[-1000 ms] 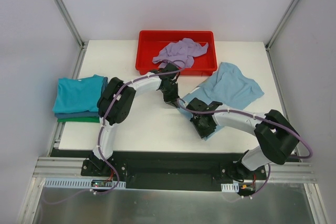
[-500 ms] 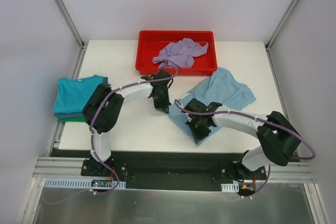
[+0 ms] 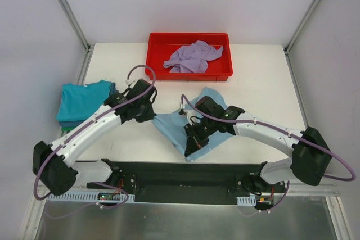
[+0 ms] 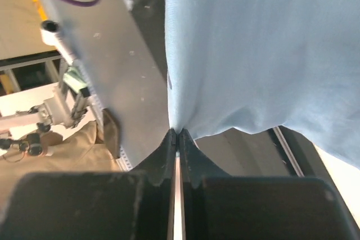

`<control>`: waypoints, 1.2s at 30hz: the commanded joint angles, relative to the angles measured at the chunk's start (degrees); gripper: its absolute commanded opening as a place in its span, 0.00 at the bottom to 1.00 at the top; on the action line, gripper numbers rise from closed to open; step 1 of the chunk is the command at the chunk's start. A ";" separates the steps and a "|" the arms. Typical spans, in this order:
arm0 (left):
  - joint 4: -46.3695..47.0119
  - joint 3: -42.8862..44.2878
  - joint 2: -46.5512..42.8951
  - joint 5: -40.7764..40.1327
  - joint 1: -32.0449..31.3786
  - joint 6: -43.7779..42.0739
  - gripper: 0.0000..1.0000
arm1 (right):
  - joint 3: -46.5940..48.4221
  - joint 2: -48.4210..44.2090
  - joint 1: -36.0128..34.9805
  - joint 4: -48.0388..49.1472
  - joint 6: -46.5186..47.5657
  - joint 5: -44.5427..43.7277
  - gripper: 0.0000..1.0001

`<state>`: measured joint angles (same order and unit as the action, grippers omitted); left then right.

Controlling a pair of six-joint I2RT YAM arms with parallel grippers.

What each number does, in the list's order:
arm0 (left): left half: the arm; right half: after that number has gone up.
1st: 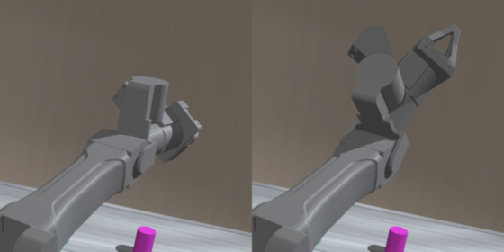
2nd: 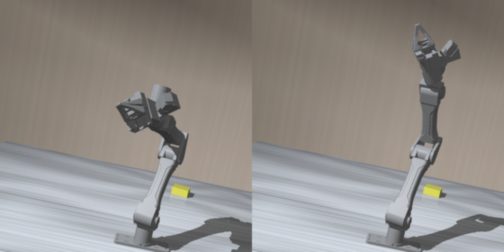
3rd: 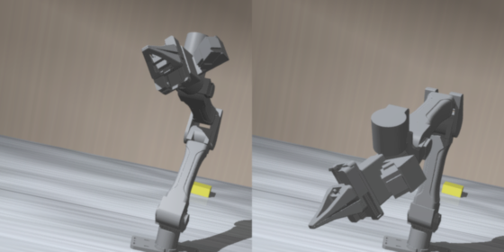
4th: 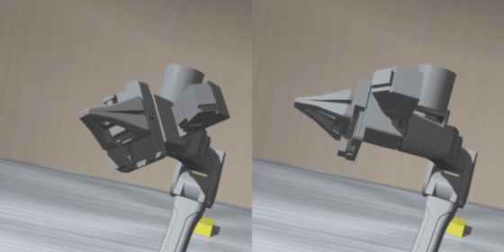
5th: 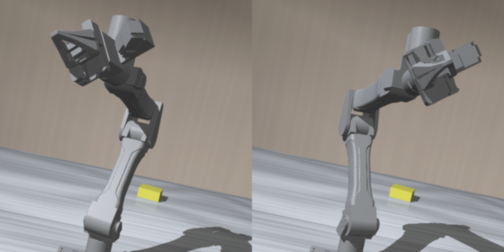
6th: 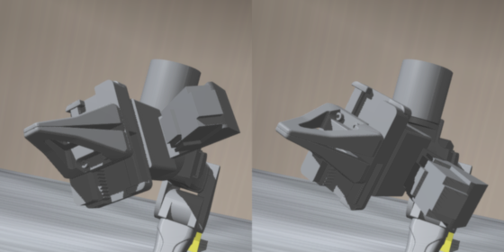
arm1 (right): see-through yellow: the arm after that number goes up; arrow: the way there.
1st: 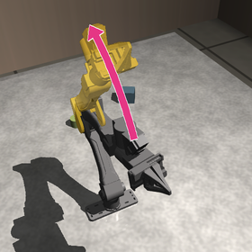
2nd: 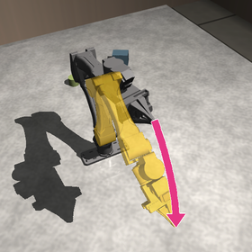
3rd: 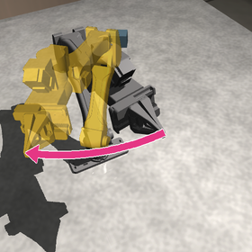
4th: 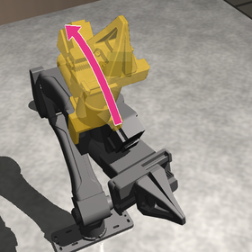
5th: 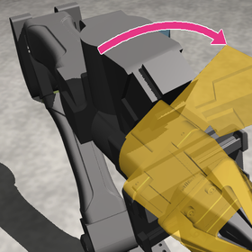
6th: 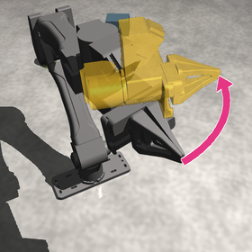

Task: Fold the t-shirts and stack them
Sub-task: Grab one side of the 2/3 rectangular tshirt with both arms, then fold the long partially folded tshirt into a neat square

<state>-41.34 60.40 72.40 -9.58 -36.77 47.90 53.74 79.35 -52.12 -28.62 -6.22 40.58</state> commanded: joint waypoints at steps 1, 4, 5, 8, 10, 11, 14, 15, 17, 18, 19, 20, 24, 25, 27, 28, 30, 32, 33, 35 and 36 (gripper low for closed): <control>-7.17 -1.25 -8.05 -7.90 0.04 1.23 0.00 | 2.69 -1.04 -1.41 7.68 -6.50 11.52 0.01; -9.97 0.32 -11.92 -9.22 0.04 1.14 0.00 | 1.73 -1.13 -1.76 17.34 -12.84 16.10 0.00; -10.77 1.03 -12.80 -9.92 0.04 1.23 0.00 | 1.90 -1.39 -2.02 18.76 -13.81 16.29 0.00; -11.22 2.52 -14.74 -10.63 0.04 0.71 0.00 | 2.34 -2.88 -2.11 18.78 -13.73 15.41 0.00; -11.30 3.58 -14.48 -10.46 0.04 0.09 0.00 | 2.08 -3.68 -1.85 18.69 -13.99 14.89 0.00; -11.22 3.93 -14.31 -10.37 0.04 0.18 0.00 | 1.99 -4.03 -1.50 18.08 -14.08 14.45 0.00; -10.17 5.60 -12.20 -10.10 -0.05 0.53 0.00 | 1.72 -5.17 0.34 14.31 -13.04 11.99 0.00; -9.47 6.47 -11.15 -10.10 -0.05 0.44 0.00 | 1.38 -5.69 1.57 12.82 -12.68 10.94 0.00; -7.80 8.15 -8.96 -9.32 -0.05 -0.70 0.00 | 0.24 -7.10 4.29 11.14 -11.72 9.79 0.00; -6.92 9.20 -7.47 -8.79 -0.05 -1.14 0.00 | -0.03 -7.71 5.70 9.65 -10.93 9.44 0.00; -6.30 10.08 -6.06 -8.18 -0.05 -1.84 0.00 | -0.03 -8.33 7.10 7.90 -9.62 9.08 0.00; -5.42 11.13 -4.39 -7.82 -0.05 -2.19 0.00 | -0.12 -8.86 8.60 6.05 -8.47 8.47 0.01; -1.82 15.52 2.46 -5.72 -0.14 -3.60 0.00 | -0.03 -9.83 13.96 0.07 -3.72 7.41 0.01; -1.20 16.75 4.48 -5.10 -0.23 -3.95 0.00 | -0.12 -9.74 15.80 -1.33 -2.41 6.98 0.00; -0.67 19.21 8.35 -4.22 -0.23 -4.83 0.00 | -0.30 -9.83 18.27 -4.59 0.05 5.40 0.00; -0.58 20.88 10.20 -3.95 -0.31 -5.18 0.00 | -0.56 -9.83 19.67 -5.65 0.94 4.43 0.01; -0.41 23.69 14.24 -3.43 -0.40 -5.71 0.00 | -1.00 -9.66 22.05 -7.40 2.52 2.15 0.00; -0.23 26.77 18.02 -2.72 -0.58 -6.33 0.00 | -1.70 -9.48 24.16 -8.73 3.93 1.09 0.01; -0.23 28.44 19.87 -2.55 -0.67 -6.68 0.00 | -2.14 -9.48 25.30 -9.43 4.72 0.30 0.00; -0.05 31.08 23.47 -2.46 -0.75 -7.55 0.00 | -3.11 -9.57 27.15 -9.87 5.78 -1.46 0.00; -0.05 32.22 25.05 -2.37 -0.75 -7.91 0.00 | -3.46 -9.39 28.11 -10.05 7.78 -2.34 0.00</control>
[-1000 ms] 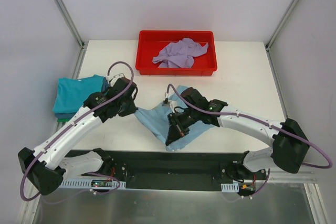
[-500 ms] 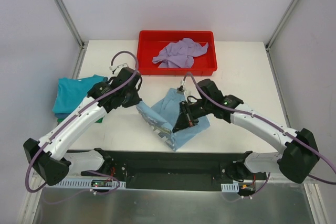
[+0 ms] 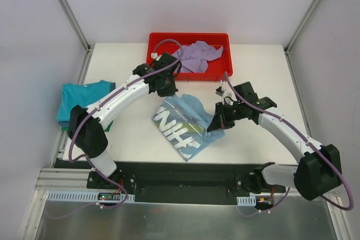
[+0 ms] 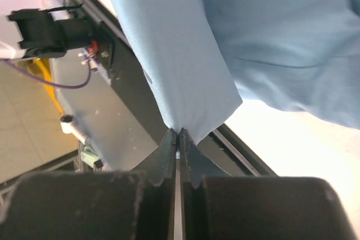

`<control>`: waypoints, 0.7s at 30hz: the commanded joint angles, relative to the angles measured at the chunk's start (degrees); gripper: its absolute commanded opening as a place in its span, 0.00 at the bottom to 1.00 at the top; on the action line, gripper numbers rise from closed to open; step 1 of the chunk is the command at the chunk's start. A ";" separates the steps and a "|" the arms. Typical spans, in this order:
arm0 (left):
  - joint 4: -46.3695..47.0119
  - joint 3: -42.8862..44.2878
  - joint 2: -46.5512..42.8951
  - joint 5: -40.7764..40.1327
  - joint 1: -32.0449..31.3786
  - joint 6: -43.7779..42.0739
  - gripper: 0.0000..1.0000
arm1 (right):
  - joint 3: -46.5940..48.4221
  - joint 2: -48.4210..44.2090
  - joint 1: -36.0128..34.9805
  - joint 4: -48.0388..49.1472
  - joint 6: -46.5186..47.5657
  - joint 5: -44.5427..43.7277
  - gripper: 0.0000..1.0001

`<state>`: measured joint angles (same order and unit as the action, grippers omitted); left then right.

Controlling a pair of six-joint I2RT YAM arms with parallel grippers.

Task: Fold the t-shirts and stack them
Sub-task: Fold the long partially folded tshirt into a neat square

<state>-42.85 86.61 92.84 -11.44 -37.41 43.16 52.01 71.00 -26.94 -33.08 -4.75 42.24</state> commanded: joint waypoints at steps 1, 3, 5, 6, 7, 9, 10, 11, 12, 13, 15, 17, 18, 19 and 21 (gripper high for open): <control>1.45 7.25 6.29 -0.16 -0.12 -3.43 0.00 | -1.82 -0.78 3.55 -6.03 7.12 -4.79 0.00; 1.45 9.80 9.72 1.15 -0.12 -4.04 0.00 | -2.43 -0.25 5.05 -6.38 8.26 -6.63 0.00; 1.63 11.91 12.27 2.03 -0.21 -4.74 0.00 | -2.88 0.45 6.19 -6.38 9.06 -7.52 0.00; 1.63 12.79 13.58 2.65 -0.30 -5.27 0.00 | -3.23 0.97 6.54 -6.38 9.23 -7.78 0.00; 1.72 13.58 14.90 3.18 -0.38 -5.62 0.00 | -3.40 1.33 6.98 -6.38 9.41 -7.87 0.00; 1.89 15.25 17.28 5.02 -0.47 -6.85 0.00 | -3.84 1.77 7.51 -6.03 9.32 -7.96 0.01; 1.89 15.95 18.42 5.64 -0.56 -7.12 0.00 | -4.11 1.95 7.86 -5.86 9.06 -8.14 0.00; 1.89 16.66 19.74 6.16 -0.56 -7.47 0.00 | -4.37 2.03 8.04 -5.59 8.89 -8.57 0.01; 1.89 17.45 21.06 6.60 -0.56 -7.82 0.00 | -4.63 2.21 8.13 -5.16 8.71 -9.45 0.00; 1.89 18.15 22.03 7.13 -0.65 -7.91 0.00 | -4.72 2.38 8.22 -5.15 8.62 -10.24 0.00; 1.89 19.56 24.22 7.75 -0.65 -8.09 0.00 | -5.34 2.74 8.57 -4.98 8.53 -11.56 0.00; 1.98 20.96 26.50 8.01 -0.74 -8.35 0.00 | -6.04 3.26 9.01 -4.10 8.18 -13.22 0.02; 1.89 21.23 27.13 8.10 -0.74 -8.53 0.00 | -6.30 3.44 9.10 -3.84 7.92 -15.15 0.07; 1.89 21.93 28.18 8.45 -0.74 -8.70 0.00 | -6.39 3.62 9.01 -3.75 7.92 -17.26 0.12; 1.89 23.42 29.59 9.33 -0.74 -9.23 0.03 | -5.87 3.88 9.18 -3.66 8.27 -21.48 0.22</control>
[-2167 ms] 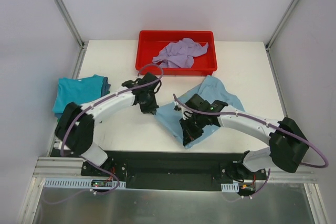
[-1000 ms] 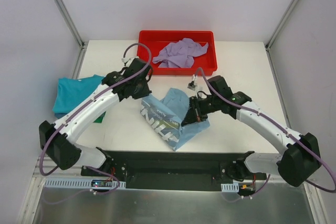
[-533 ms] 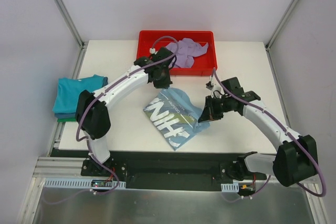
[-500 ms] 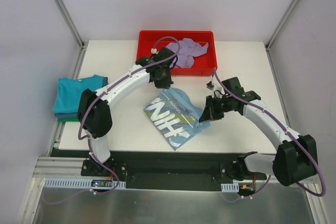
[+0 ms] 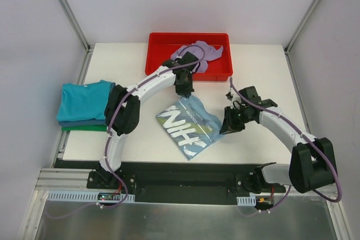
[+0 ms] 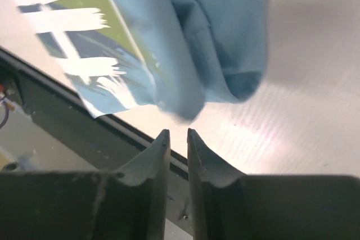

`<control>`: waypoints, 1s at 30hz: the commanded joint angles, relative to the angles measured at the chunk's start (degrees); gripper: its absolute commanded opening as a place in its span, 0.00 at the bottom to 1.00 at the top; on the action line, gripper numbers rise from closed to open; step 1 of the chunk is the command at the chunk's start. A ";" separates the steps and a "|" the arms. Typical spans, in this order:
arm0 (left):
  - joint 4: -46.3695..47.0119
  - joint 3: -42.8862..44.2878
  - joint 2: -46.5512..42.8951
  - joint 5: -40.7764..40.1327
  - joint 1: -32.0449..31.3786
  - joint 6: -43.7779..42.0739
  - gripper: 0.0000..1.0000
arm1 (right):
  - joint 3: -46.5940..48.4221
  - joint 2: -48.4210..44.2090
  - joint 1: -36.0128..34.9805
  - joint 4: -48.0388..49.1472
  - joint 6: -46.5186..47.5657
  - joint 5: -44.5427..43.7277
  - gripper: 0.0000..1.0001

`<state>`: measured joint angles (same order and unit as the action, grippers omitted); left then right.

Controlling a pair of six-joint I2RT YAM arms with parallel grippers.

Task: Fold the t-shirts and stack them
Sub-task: Fold the long partially folded tshirt into a neat square

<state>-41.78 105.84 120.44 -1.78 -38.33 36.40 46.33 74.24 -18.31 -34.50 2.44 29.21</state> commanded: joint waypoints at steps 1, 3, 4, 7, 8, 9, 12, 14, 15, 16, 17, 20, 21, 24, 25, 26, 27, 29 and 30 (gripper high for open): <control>0.74 5.33 2.34 0.28 0.18 -2.91 0.11 | 0.43 0.65 0.55 -2.76 1.69 -10.38 0.30; 0.82 7.09 2.34 1.34 0.09 -3.18 0.47 | 2.44 -0.58 0.55 -4.42 2.66 -14.51 0.42; 0.82 8.14 1.99 3.08 0.01 -4.14 0.65 | 3.24 -1.45 0.46 -4.87 2.49 -15.66 0.44; 0.91 8.86 -0.20 4.42 -0.61 -6.25 0.85 | 3.51 -6.02 0.55 -3.74 2.92 -12.62 0.48; 0.91 8.42 -1.25 4.16 -0.78 -6.60 0.86 | 3.42 -7.60 0.38 -3.47 3.10 -11.21 0.56; 1.00 7.55 -2.31 4.33 -0.96 -6.87 0.89 | 3.33 -8.75 0.38 -3.03 2.93 -9.45 0.61; 1.87 5.17 -4.25 9.15 -0.96 -8.45 0.92 | 2.02 -12.09 0.20 0.56 1.70 0.02 0.96; 3.01 3.68 -4.60 13.10 -0.96 -9.59 0.92 | 0.26 -13.24 -1.20 5.82 -1.54 4.60 0.96; 3.45 3.41 -4.34 14.42 -0.96 -9.94 0.93 | -0.53 -13.41 -2.69 8.98 -4.60 3.49 0.96; 4.16 3.23 -3.82 15.57 -0.96 -10.56 0.93 | -0.88 -13.07 -4.79 11.36 -6.72 1.22 0.96; 4.42 3.67 -2.85 15.75 -0.96 -10.56 0.93 | -0.80 -12.28 -7.25 13.56 -7.79 -0.45 0.96; 4.60 5.86 0.75 16.28 -0.87 -10.56 0.94 | 0.78 -6.67 -11.57 16.39 -11.39 -3.63 0.96; 4.69 6.13 1.80 16.98 -0.96 -10.74 0.95 | 0.70 -5.00 -11.84 17.09 -12.71 -4.16 0.96; 4.69 6.48 4.97 16.99 -0.79 -10.39 0.95 | -0.44 -0.95 -11.75 18.07 -14.04 -7.05 0.96; 4.69 6.48 5.93 16.64 -0.61 -10.21 0.95 | -0.62 0.46 -11.67 17.80 -14.04 -8.19 0.96; 4.69 6.39 6.90 16.81 -0.35 -9.43 0.96 | -0.80 2.30 -11.67 18.41 -13.78 -8.99 0.96; 4.69 6.31 7.87 16.81 -0.08 -9.16 0.96 | -0.80 4.23 -11.58 18.77 -13.77 -10.56 0.96; 4.78 5.35 9.36 16.98 0.88 -8.46 0.96 | 0.08 8.89 -10.97 18.68 -13.51 -11.63 0.96; 4.78 4.82 9.81 17.51 1.49 -8.28 0.96 | 0.60 11.08 -10.61 18.25 -13.60 -12.50 0.96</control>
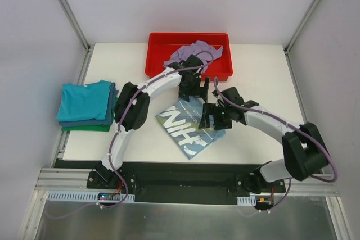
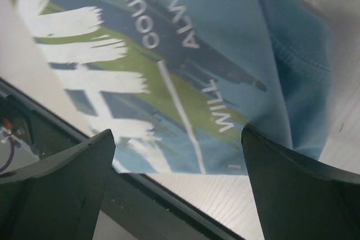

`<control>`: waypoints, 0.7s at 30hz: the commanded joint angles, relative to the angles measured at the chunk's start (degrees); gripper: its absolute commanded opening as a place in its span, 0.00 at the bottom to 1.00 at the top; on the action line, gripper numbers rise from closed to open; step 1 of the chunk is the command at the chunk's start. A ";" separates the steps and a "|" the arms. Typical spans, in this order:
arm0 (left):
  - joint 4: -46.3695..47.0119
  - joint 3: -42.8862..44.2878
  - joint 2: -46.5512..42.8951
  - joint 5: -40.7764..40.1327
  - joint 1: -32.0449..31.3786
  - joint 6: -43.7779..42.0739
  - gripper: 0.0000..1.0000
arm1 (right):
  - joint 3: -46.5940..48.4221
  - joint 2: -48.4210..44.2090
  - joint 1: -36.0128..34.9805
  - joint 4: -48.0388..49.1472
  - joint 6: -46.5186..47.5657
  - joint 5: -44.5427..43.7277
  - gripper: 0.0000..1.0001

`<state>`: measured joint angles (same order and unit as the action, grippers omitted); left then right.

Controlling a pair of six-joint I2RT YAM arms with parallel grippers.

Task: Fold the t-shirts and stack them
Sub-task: Fold the long partially folded tshirt into a neat square

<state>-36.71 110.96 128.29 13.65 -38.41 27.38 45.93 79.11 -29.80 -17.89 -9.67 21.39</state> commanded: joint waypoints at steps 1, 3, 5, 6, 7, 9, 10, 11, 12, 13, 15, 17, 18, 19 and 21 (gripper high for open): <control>-0.03 -1.61 2.23 2.34 2.20 1.10 0.96 | 1.35 7.97 1.06 1.20 -1.23 -5.99 0.96; 0.32 -3.11 2.05 1.74 2.73 1.97 0.96 | 2.05 9.74 1.76 0.32 -0.35 -9.59 0.96; 0.76 -5.74 1.27 0.33 3.08 2.77 0.96 | 3.10 11.23 2.46 -0.65 2.54 -13.02 0.96; 1.02 -7.14 0.65 -0.46 3.17 3.21 0.96 | 3.98 12.11 2.99 -1.35 4.55 -14.43 0.96; 1.20 -8.72 -0.31 -1.34 3.26 3.65 0.96 | 5.38 13.25 3.52 -2.14 6.66 -14.88 0.96; 1.55 -12.24 -2.51 -3.01 3.35 4.44 0.96 | 8.02 15.80 4.57 -3.81 9.22 -15.23 0.96; 1.81 -14.34 -4.08 -3.80 3.35 4.96 0.96 | 9.16 16.85 4.75 -4.43 11.84 -15.50 0.96; 2.16 -16.45 -5.84 -4.33 3.35 5.58 0.96 | 10.31 17.91 5.01 -4.70 13.17 -16.11 0.96; 2.78 -19.08 -7.86 -4.77 3.35 5.93 0.96 | 11.27 18.62 5.10 -4.87 14.58 -16.55 0.96; 3.13 -21.63 -10.05 -5.47 3.26 6.63 0.96 | 12.33 19.06 5.28 -5.13 15.64 -17.08 0.96; 4.01 -26.29 -14.79 -7.14 3.26 7.43 0.96 | 14.44 18.80 5.37 -6.54 17.31 -18.92 0.96; 4.45 -27.64 -17.97 -7.50 3.26 6.91 0.96 | 15.68 16.27 5.19 -7.59 18.02 -19.19 0.96; 4.37 -27.29 -19.12 -7.06 3.26 5.94 0.97 | 15.68 14.42 5.11 -7.77 18.20 -19.45 0.96; 4.45 -26.94 -20.17 -6.71 3.17 5.50 0.97 | 15.50 12.14 5.02 -8.04 18.20 -19.89 0.96; 4.36 -25.88 -22.37 -6.53 2.99 4.18 0.97 | 14.89 6.52 4.93 -9.26 17.15 -22.86 0.96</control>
<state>-31.99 83.81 112.73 9.47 -35.55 33.50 59.81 95.59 -25.15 -22.37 5.28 5.08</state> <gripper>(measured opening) 0.965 0.963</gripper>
